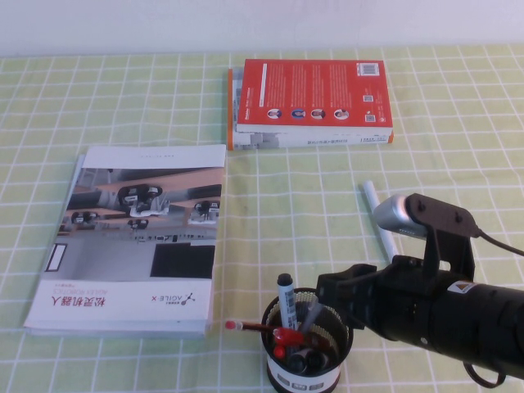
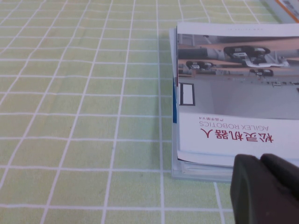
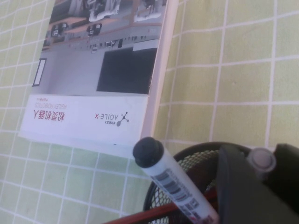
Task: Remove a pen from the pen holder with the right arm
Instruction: 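Take a marker out of the pen holder and lay it on the table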
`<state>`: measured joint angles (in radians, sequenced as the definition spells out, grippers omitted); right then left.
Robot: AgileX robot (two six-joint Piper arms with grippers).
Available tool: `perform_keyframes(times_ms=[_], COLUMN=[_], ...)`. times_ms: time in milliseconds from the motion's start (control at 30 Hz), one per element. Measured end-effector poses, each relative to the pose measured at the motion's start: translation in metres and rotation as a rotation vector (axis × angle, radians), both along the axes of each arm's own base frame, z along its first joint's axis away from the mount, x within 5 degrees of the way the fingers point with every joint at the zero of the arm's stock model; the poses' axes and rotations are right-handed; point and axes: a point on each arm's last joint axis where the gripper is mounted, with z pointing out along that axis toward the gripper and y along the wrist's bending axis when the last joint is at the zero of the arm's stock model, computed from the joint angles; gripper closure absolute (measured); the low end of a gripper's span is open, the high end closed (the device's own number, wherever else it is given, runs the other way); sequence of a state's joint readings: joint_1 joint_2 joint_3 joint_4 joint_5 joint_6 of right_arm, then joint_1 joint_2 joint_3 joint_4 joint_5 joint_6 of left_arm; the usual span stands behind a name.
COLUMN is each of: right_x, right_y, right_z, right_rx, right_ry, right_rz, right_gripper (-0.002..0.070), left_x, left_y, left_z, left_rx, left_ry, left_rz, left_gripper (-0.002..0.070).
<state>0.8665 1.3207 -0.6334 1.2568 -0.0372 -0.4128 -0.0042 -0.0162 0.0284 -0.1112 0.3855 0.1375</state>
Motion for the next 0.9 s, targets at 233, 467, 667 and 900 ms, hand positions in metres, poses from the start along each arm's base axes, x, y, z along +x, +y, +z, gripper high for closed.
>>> perform_keyframes(times_ms=[233,467,667,900], right_x=[0.0,0.0,0.0003,0.0017], right_y=[0.0,0.0001,0.0004,0.0043], right_z=[0.0,0.0001,0.0009,0.0076], right_rx=[-0.007,-0.024,-0.037,-0.04], right_ry=[-0.008,-0.028,-0.046,-0.078], right_rz=[0.008,0.025,0.04,0.075], right_gripper=[0.0566,0.0589,0.059,0.059], left_x=[0.0,0.0,0.0,0.0], left_y=[0.0,0.0,0.0,0.0], left_z=[0.0,0.0,0.0,0.0], left_rx=[0.0,0.0,0.0,0.0], left_ry=[0.0,0.0,0.0,0.0], left_rz=[0.0,0.0,0.0,0.0], left_gripper=[0.068,0.068,0.068,0.068])
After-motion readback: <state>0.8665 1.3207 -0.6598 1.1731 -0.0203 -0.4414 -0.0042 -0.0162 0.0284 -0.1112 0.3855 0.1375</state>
